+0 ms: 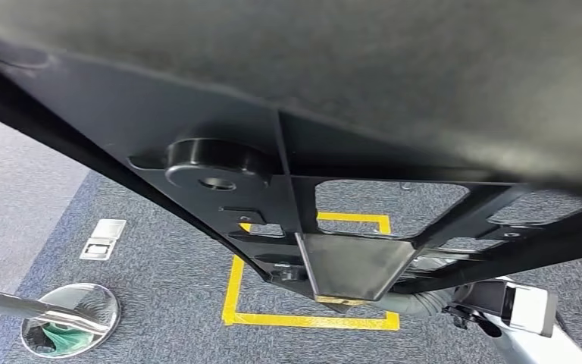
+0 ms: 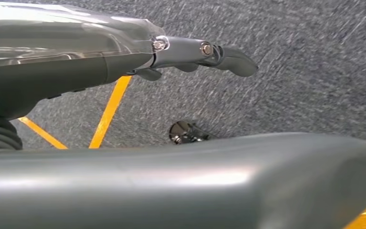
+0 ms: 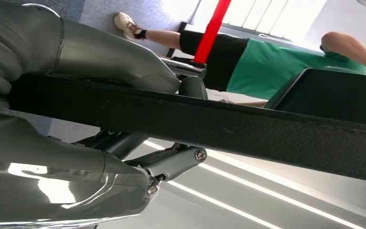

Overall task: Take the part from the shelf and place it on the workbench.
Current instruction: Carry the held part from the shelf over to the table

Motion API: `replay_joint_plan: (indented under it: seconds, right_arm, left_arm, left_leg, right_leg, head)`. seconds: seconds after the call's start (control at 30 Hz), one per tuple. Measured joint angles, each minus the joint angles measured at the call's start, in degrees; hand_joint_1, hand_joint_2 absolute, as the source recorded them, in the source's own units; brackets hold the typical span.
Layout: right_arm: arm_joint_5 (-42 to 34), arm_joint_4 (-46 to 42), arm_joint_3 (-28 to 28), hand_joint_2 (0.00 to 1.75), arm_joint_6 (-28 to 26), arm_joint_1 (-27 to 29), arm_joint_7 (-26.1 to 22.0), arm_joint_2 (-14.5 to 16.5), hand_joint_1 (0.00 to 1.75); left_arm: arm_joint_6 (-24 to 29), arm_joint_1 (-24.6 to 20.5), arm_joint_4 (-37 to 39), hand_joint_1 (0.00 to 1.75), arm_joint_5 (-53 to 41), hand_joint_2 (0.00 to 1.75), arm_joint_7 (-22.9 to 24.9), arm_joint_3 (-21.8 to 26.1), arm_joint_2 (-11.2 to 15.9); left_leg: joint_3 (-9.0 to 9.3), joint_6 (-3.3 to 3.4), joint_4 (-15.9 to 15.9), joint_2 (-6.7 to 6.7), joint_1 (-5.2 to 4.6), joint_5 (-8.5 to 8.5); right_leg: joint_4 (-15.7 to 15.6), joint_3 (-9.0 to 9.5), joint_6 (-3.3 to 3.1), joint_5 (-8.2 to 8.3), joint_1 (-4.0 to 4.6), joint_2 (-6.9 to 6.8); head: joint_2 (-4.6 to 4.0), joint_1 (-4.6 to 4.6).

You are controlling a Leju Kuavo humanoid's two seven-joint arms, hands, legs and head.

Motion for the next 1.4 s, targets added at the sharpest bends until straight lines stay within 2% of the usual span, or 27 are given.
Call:
replay_joint_plan:
  seconds: [0.1,0.17,0.2,0.23,0.3,0.33,0.37,0.4,0.47,0.5,0.53,0.57,0.63,0.7,0.73,0.77,0.83,0.87,0.9,0.93,0.97,1.0,1.03,1.07,1.2,1.4]
  right_arm:
    - [-0.38,0.04,-0.01,1.75,0.26,0.13,0.17,0.15,1.75]
    - [-0.48,0.05,-0.04,1.75,0.36,0.18,0.19,0.18,1.75]
    - [-0.49,0.09,-0.07,1.75,0.4,0.18,0.19,0.18,1.75]
    - [-0.51,0.14,-0.1,1.75,0.44,0.2,0.19,0.18,1.75]
    - [-0.53,0.31,-0.12,1.75,0.5,0.38,0.19,0.18,1.75]
    - [-0.54,0.4,-0.12,1.75,0.52,0.51,0.19,0.18,1.75]
    - [-0.54,0.5,-0.12,1.75,0.54,0.62,0.19,0.18,1.75]
    - [-0.54,0.56,-0.11,1.75,0.55,0.66,0.19,0.18,1.75]
    - [-0.54,0.63,-0.13,1.75,0.56,0.65,0.19,0.18,1.75]
    - [-0.54,0.64,-0.12,1.75,0.58,0.61,0.19,0.19,1.75]
    - [-0.54,0.64,-0.12,1.75,0.61,0.59,0.19,0.19,1.75]
    - [-0.55,0.64,-0.12,1.75,0.63,0.58,0.19,0.2,1.75]
    - [-0.58,0.62,-0.14,1.75,0.66,0.59,0.19,0.2,1.75]
    - [-0.62,0.61,-0.17,1.75,0.67,0.52,0.19,0.2,1.75]
    - [-0.62,0.6,-0.17,1.75,0.67,0.45,0.19,0.23,1.75]
    - [-0.62,0.59,-0.18,1.75,0.69,0.42,0.19,0.28,1.75]
    - [-0.59,0.62,-0.16,1.75,0.73,0.44,0.19,0.4,1.75]
    - [-0.54,0.63,-0.15,1.75,0.74,0.47,0.2,0.44,1.75]
    - [-0.45,0.65,-0.14,1.75,0.72,0.48,0.21,0.46,1.75]
    - [-0.34,0.65,-0.13,1.75,0.68,0.46,0.22,0.48,1.75]
    - [-0.23,0.64,-0.13,1.75,0.64,0.44,0.24,0.49,1.75]
    - [-0.12,0.66,-0.13,1.75,0.59,0.41,0.26,0.5,1.75]
    - [-0.01,0.68,-0.11,1.75,0.55,0.38,0.28,0.52,1.75]
    - [0.08,0.71,-0.1,1.75,0.51,0.38,0.29,0.54,1.75]
    - [0.26,0.76,-0.09,1.75,0.41,0.28,0.29,0.58,1.75]
    - [0.37,0.76,-0.07,1.75,0.46,-0.13,0.29,0.63,1.75]
  left_arm:
    - [0.01,-0.01,-0.01,0.0,-0.08,0.0,0.0,0.06,0.01]
    - [0.01,-0.07,-0.02,0.0,-0.13,0.0,-0.01,0.1,0.02]
    - [0.01,-0.09,-0.02,0.0,-0.17,0.0,-0.02,0.13,0.02]
    - [0.0,-0.09,-0.02,0.0,-0.21,0.0,-0.02,0.16,0.02]
    - [0.0,-0.09,-0.02,0.0,-0.26,0.0,-0.02,0.32,0.02]
    - [0.0,-0.08,-0.02,0.0,-0.26,0.0,-0.01,0.42,0.02]
    - [0.0,-0.07,-0.02,0.0,-0.28,0.0,-0.01,0.5,0.02]
    - [-0.02,-0.06,-0.02,0.0,-0.32,0.0,0.0,0.56,0.02]
    - [-0.09,-0.04,-0.02,0.0,-0.4,0.0,0.01,0.61,0.0]
    - [-0.13,-0.03,-0.04,0.0,-0.43,0.0,0.01,0.66,0.03]
    - [-0.15,-0.03,-0.05,0.0,-0.47,0.0,-0.01,0.69,0.07]
    - [-0.18,0.0,-0.07,0.0,-0.51,0.0,-0.01,0.74,0.09]
    - [-0.22,-0.03,-0.09,0.0,-0.58,0.0,-0.02,0.79,0.1]
    - [-0.26,-0.22,-0.1,0.0,-0.59,0.0,-0.03,0.84,0.09]
    - [-0.26,-0.33,-0.1,0.0,-0.59,0.0,-0.04,0.86,0.09]
    - [-0.27,-0.38,-0.11,0.0,-0.6,0.0,-0.05,0.87,0.09]
    - [-0.27,-0.25,-0.11,0.0,-0.61,0.0,-0.05,0.9,0.09]
    - [-0.27,-0.14,-0.11,0.0,-0.63,0.0,-0.04,0.91,0.09]
    - [-0.27,-0.06,-0.11,0.0,-0.67,0.0,-0.04,0.92,0.09]
    - [-0.27,-0.03,-0.11,0.0,-0.71,0.0,-0.05,0.93,0.09]
    - [-0.27,-0.05,-0.11,0.0,-0.77,0.0,-0.07,0.96,0.09]
    - [-0.27,-0.08,-0.11,0.0,-0.86,0.0,-0.1,0.99,0.14]
    - [-0.27,-0.08,-0.12,0.0,-0.95,0.0,-0.13,1.03,0.16]
    - [-0.28,-0.07,-0.13,0.0,-1.03,0.0,-0.15,1.07,0.19]
    - [-0.43,-0.06,-0.13,0.0,-1.2,0.0,-0.21,1.23,0.2]
    - [-0.6,-0.34,-0.13,0.0,-1.36,0.0,-0.3,1.44,0.08]
  left_leg:
    - [0.04,0.46,0.07,-0.02,-0.23,-0.17]
    - [0.6,1.0,-0.88,0.22,0.06,0.29]
    - [1.02,1.31,-1.47,0.44,0.22,0.55]
    - [1.43,1.59,-1.96,0.71,0.38,0.76]
    - [1.87,1.74,-2.17,1.22,0.34,0.64]
    - [2.03,1.68,-2.15,1.45,0.33,0.46]
    - [2.27,1.53,-2.13,1.68,0.36,0.22]
    - [2.6,1.27,-2.08,1.9,0.43,-0.1]
    - [3.47,0.53,-1.83,2.3,0.64,-1.03]
    - [3.81,0.07,-1.55,2.49,0.58,-1.59]
    - [4.01,-0.35,-1.37,2.72,0.45,-2.06]
    - [4.11,-0.69,-1.27,3.0,0.27,-2.39]
    - [4.39,-1.07,-1.52,3.78,0.15,-2.73]
    - [4.23,-1.48,-0.54,3.5,0.28,-3.8]
    - [3.26,-1.7,1.52,2.97,0.34,-4.99]
    - [1.56,-1.85,4.75,2.29,0.37,-6.47]
    - [-3.08,-1.89,12.47,1.72,0.36,-8.85]
    - [-4.82,-1.75,14.68,1.63,0.31,-8.69]
    - [-5.64,-1.47,14.87,1.56,0.23,-7.36]
    - [-5.43,-1.06,12.85,1.47,0.07,-5.02]
    - [-4.57,-0.44,9.39,1.26,-0.19,-2.15]
    - [-3.67,0.26,6.19,0.94,-0.48,0.07]
    - [-2.95,0.85,3.61,0.64,-0.79,1.57]
    - [-2.5,1.19,1.9,0.39,-0.99,2.14]
    - [-2.05,-0.82,0.45,0.16,-0.97,1.38]
    - [-1.96,-0.31,0.47,0.15,-0.99,1.28]
  right_leg:
    - [-0.27,0.09,0.87,0.06,-0.29,0.01]
    - [-0.11,0.12,1.1,-0.26,-0.28,0.11]
    - [0.94,-0.31,1.1,-0.98,-0.23,0.14]
    - [3.2,-1.35,1.02,-2.22,-0.19,0.13]
    - [10.65,-5.2,0.82,-5.23,-0.17,0.06]
    - [13.92,-7.06,0.83,-6.02,-0.17,0.04]
    - [15.5,-8.13,0.9,-5.81,-0.2,-0.01]
    - [14.8,-8.05,0.98,-4.49,-0.23,-0.17]
    - [8.45,-5.27,1.14,-0.45,-0.25,-1.42]
    - [5.16,-3.77,1.09,0.82,-0.1,-2.36]
    - [3.09,-2.85,0.77,1.24,0.03,-3.11]
    - [2.29,-2.55,0.38,0.92,0.19,-3.55]
    - [2.23,-2.71,-0.61,0.36,0.26,-2.9]
    - [2.14,-2.61,-1.22,0.12,0.1,-2.09]
    - [2.09,-2.48,-1.47,0.03,-0.02,-1.76]
    - [2.08,-2.37,-1.69,-0.1,-0.02,-1.46]
    - [2.09,-2.08,-2.08,-0.37,0.13,-0.8]
    - [2.1,-1.84,-2.24,-0.54,0.25,-0.45]
    - [2.1,-1.49,-2.34,-0.74,0.39,-0.1]
    - [2.09,-1.04,-2.41,-0.97,0.53,0.18]
    - [2.05,-0.63,-2.43,-1.21,0.61,0.41]
    - [2.04,-0.31,-2.38,-1.42,0.73,0.55]
    - [2.03,-0.19,-2.27,-1.55,0.72,0.72]
    - [2.1,-0.29,-2.14,-1.68,0.71,0.84]
    - [2.12,-0.52,-1.92,-1.78,0.64,0.92]
    - [1.55,-0.11,-1.61,-1.61,0.63,0.87]
  head:
    - [0.0,0.0]
    - [0.0,0.0]
    - [0.0,-0.01]
    - [0.0,-0.01]
    - [0.0,-0.02]
    - [0.0,-0.02]
    - [0.0,-0.02]
    - [0.0,-0.02]
    - [0.0,-0.02]
    - [0.0,0.0]
    - [0.0,0.0]
    - [0.0,0.01]
    - [0.0,-0.01]
    - [0.0,-0.02]
    - [0.0,-0.02]
    - [0.0,-0.02]
    - [0.0,-0.02]
    - [0.0,-0.02]
    - [0.0,-0.02]
    - [0.0,-0.02]
    - [0.0,-0.02]
    - [0.0,-0.02]
    - [0.0,-0.03]
    - [0.0,-0.03]
    - [0.0,-0.02]
    - [0.0,-0.02]
